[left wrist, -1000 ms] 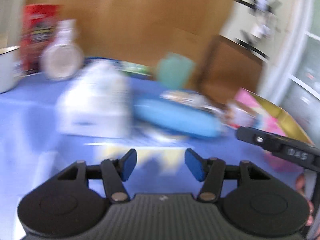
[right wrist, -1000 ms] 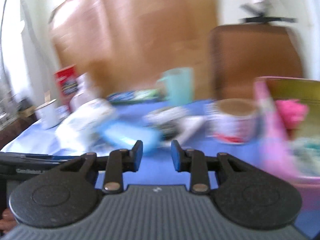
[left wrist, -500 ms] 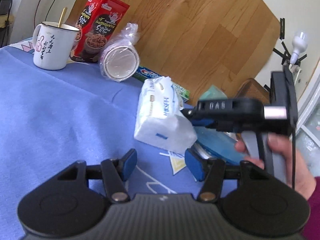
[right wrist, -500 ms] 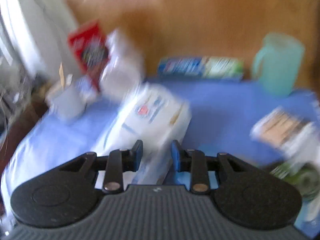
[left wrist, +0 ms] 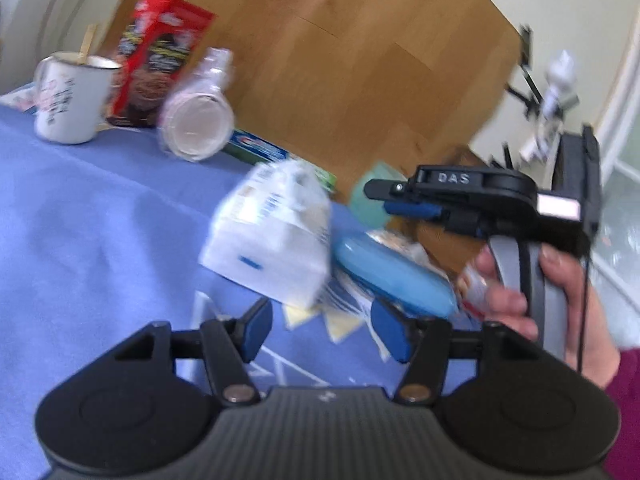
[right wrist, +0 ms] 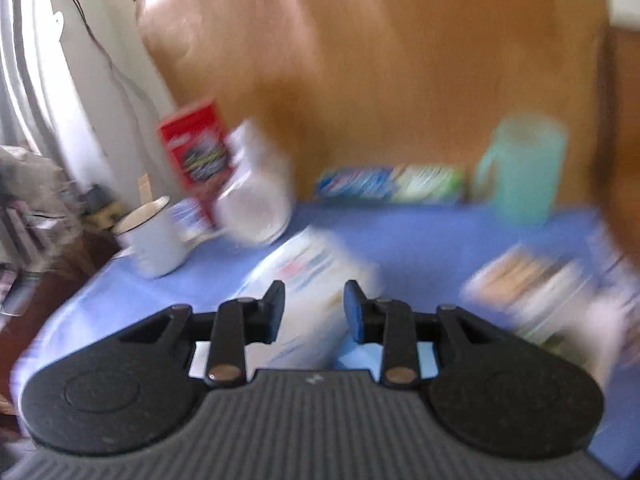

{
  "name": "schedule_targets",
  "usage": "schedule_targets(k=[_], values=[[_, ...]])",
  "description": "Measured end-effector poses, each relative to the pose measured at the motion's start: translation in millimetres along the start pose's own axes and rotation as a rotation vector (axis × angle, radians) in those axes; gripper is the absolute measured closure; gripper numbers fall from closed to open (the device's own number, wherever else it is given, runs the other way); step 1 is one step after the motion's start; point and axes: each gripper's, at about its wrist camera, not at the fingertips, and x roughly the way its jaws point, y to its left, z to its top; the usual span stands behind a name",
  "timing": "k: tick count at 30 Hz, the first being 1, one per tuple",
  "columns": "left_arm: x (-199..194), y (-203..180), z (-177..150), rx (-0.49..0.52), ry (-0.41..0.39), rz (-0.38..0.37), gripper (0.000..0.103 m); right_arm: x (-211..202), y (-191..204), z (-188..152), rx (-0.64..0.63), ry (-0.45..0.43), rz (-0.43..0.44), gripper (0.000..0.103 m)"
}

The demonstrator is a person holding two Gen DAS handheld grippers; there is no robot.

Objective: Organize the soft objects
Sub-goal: 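Close the left tool on the blue plastic case and lift it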

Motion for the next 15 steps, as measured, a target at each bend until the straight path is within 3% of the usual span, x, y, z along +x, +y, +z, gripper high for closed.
schedule_targets(k=[2, 5, 9, 12, 15], values=[[5.2, -9.4, -0.1, 0.028, 0.036, -0.010, 0.048, 0.4, -17.3, -5.1, -0.004, 0.057, -0.010, 0.066], [15.1, -16.3, 2.3, 0.022, 0.088, -0.041, 0.045, -4.5, -36.8, -23.7, -0.055, 0.088, -0.071, 0.055], [19.9, -22.4, 4.7, 0.010, 0.119, -0.063, 0.041, -27.5, -49.6, -41.1, 0.050, 0.141, 0.081, 0.053], [19.6, -22.5, 7.1, 0.005, 0.117, -0.060, 0.040, -52.5, -30.0, -64.3, 0.000, 0.161, 0.180, 0.053], [23.0, -23.3, 9.1, 0.002, 0.121, -0.039, 0.040, -70.3, -12.3, -81.3, -0.058, 0.091, 0.100, 0.052]])
